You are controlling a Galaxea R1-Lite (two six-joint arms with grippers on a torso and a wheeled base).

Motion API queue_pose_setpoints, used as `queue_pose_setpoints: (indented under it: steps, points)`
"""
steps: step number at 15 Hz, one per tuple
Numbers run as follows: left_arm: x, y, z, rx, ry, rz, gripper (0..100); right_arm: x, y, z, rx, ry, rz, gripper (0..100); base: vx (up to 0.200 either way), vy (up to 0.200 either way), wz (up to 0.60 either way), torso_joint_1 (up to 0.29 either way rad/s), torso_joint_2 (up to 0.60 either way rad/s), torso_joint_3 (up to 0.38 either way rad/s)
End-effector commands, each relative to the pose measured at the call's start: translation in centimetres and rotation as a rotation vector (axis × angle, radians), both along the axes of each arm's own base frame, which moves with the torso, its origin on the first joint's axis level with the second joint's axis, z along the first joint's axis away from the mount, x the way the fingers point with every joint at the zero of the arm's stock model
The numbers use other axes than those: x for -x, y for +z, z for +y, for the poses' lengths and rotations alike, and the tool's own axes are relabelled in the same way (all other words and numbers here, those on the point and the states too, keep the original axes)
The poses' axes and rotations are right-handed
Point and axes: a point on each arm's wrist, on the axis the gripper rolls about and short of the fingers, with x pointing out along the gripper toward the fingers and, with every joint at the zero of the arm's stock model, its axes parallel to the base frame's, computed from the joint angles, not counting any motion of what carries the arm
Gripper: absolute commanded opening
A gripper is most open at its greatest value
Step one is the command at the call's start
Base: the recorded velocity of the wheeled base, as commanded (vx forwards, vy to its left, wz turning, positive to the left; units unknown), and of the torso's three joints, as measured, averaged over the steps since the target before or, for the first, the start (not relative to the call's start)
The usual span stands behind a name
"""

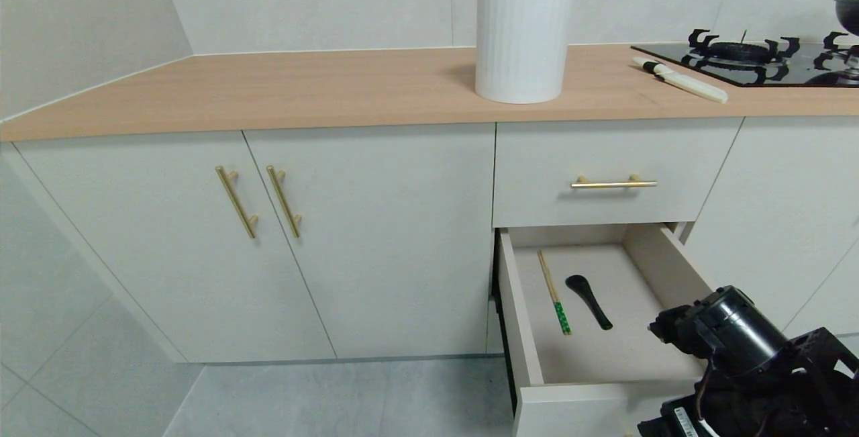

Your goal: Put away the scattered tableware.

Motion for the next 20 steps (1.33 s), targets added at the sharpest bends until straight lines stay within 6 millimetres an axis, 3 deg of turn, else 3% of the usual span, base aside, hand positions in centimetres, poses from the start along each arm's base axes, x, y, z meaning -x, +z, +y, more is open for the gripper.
queue_pose_setpoints:
  steps: [1, 15, 20]
  points:
    - [0.0, 0.0, 0.0, 0.000, 0.000, 0.001, 100, -0.4, -0.1, -0.1, -0.009, -0.033, -0.013, 100, 0.000, 0.000, 0.00, 0.000, 0.00, 0.000]
    - [0.0, 0.0, 0.0, 0.000, 0.000, 0.001, 100, -4.7, -2.7, -1.0, -0.043, -0.216, -0.167, 100, 0.000, 0.000, 0.00, 0.000, 0.00, 0.000]
    - [0.0, 0.0, 0.0, 0.000, 0.000, 0.001, 100, -6.1, -2.1, -0.8, -0.096, -0.213, -0.264, 100, 0.000, 0.000, 0.00, 0.000, 0.00, 0.000]
